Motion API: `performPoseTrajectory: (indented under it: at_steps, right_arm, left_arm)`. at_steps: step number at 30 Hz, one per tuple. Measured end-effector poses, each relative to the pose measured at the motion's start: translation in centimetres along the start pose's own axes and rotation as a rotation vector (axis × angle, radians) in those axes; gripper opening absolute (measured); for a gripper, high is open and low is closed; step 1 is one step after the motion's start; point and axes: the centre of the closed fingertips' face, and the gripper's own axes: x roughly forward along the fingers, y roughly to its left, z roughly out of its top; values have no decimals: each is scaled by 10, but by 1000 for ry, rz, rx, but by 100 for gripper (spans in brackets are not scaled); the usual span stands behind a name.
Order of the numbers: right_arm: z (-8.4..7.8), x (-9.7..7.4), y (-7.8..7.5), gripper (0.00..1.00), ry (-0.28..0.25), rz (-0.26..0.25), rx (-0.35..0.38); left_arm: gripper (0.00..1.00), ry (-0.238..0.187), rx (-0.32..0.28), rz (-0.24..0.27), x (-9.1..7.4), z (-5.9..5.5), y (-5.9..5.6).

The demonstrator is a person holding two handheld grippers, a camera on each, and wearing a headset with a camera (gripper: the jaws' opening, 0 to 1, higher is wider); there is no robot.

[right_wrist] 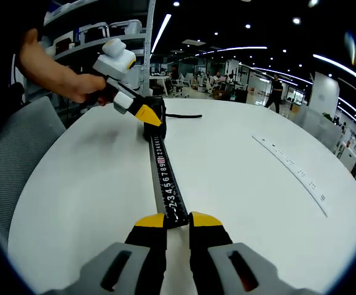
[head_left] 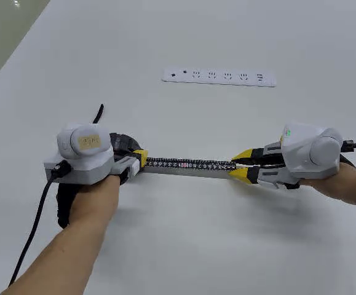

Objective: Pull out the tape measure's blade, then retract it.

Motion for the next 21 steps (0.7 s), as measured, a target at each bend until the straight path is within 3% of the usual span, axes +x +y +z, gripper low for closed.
performPoseTrajectory:
  at_steps: [21]
  right_arm:
    - [11,16,5,12,-19,15,17]
  left_arm:
    - [58,1,0,1,1,0,0]
